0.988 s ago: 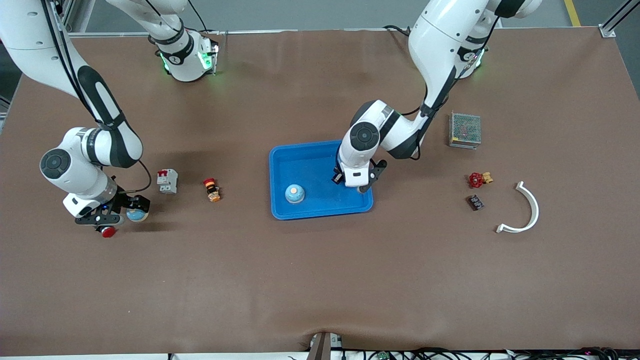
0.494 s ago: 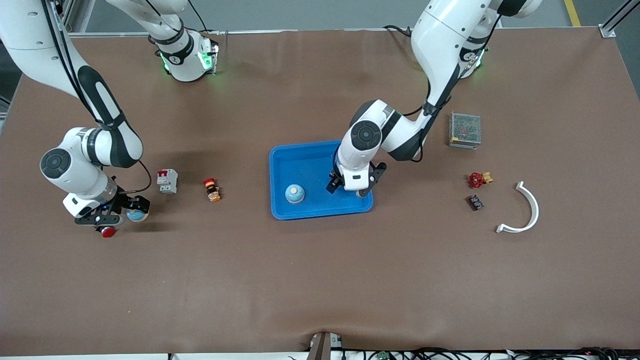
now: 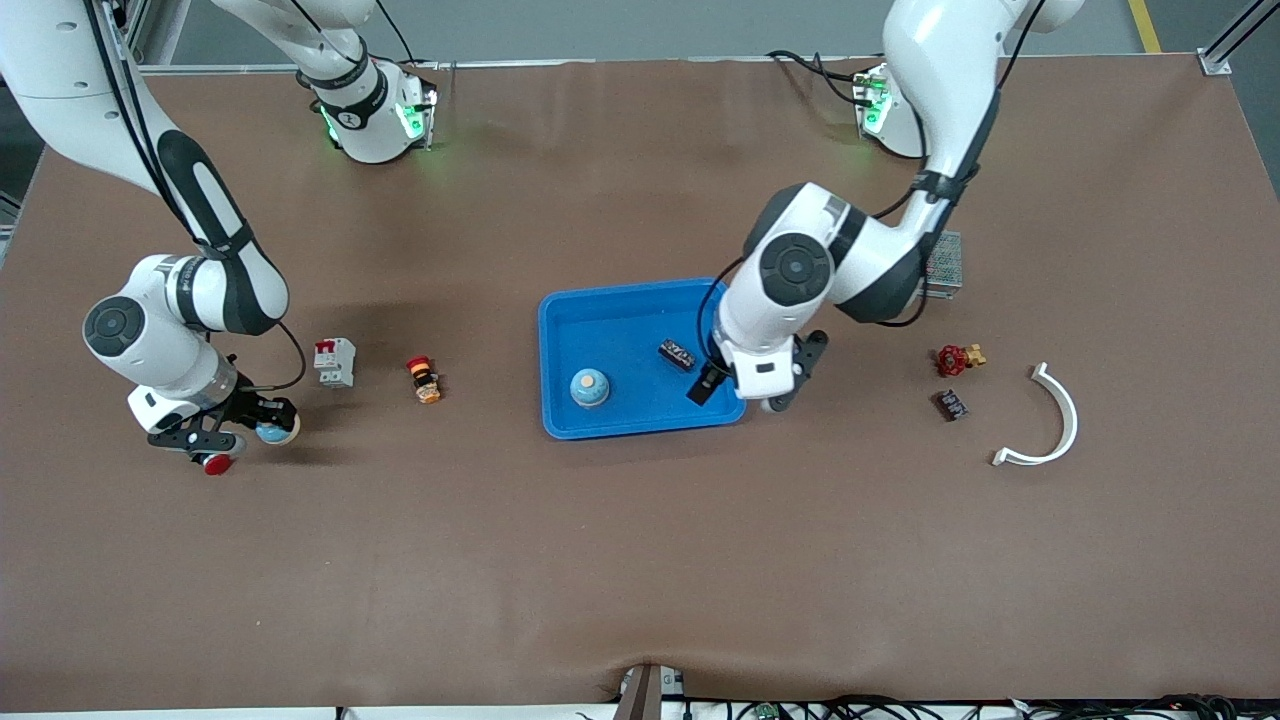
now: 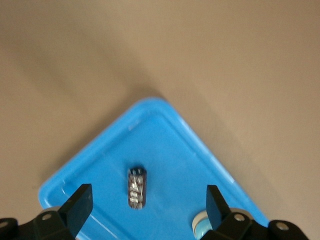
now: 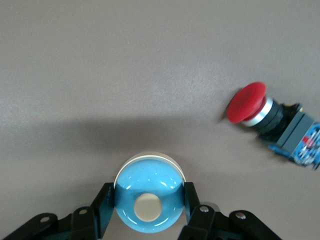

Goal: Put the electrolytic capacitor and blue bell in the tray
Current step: 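Grasp and lift the bell while the left gripper reaches the second capacitor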

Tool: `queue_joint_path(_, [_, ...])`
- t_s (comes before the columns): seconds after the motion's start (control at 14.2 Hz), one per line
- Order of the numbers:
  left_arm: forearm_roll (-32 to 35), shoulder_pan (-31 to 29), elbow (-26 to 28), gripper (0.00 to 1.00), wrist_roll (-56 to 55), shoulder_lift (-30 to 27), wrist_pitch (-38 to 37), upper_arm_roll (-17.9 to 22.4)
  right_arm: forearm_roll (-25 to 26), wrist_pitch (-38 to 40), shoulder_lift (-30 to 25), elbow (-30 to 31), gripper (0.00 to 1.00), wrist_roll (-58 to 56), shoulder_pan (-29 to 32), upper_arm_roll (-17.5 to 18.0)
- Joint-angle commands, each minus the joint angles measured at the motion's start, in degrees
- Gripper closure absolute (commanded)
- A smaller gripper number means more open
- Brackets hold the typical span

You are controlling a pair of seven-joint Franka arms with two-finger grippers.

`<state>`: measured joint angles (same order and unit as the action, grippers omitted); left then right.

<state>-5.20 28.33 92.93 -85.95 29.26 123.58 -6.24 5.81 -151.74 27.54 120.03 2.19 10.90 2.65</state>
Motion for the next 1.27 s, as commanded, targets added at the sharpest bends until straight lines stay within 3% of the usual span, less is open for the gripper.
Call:
queue_joint_path(0.0, [3.3,-3.1,0.3,0.00,1.8,-1.0,-3.0,-0.1,-1.4,7.0,-4.1,-0.2,1.00,8.2,1.1,3.7])
queue_joint_path(0.35, [5.9,-11.4,1.5,0.00,12.1,-1.5,-7.7,-0.1,-19.6,26.2,-8.3,-8.5,1.00,15.2,0.6,5.3])
queue_joint_path(0.56, [8.5,-16.5,2.7,0.00,19.7,-0.2,-7.7,-0.1,-20.2,29.0,-11.2,-9.6,1.00,32.1,-1.9,6.5])
queue_joint_path(0.71, [8.9,-19.5,2.7,0.01,24.5,1.1,-7.5,-0.2,-20.0,29.0,-11.5,-11.0,1.00,45.4,-6.8,6.4])
queue_joint_path(1.06, [13.7,-25.1,4.7,0.12,32.1,3.0,-6.9,-0.3,-18.6,27.7,-11.2,-12.0,1.00,69.2,-17.5,6.2])
queue_joint_path(1.2, [14.1,-27.2,5.6,0.16,35.4,3.8,-6.1,-0.2,-12.4,27.7,-10.8,-12.0,1.00,79.8,-22.0,6.3])
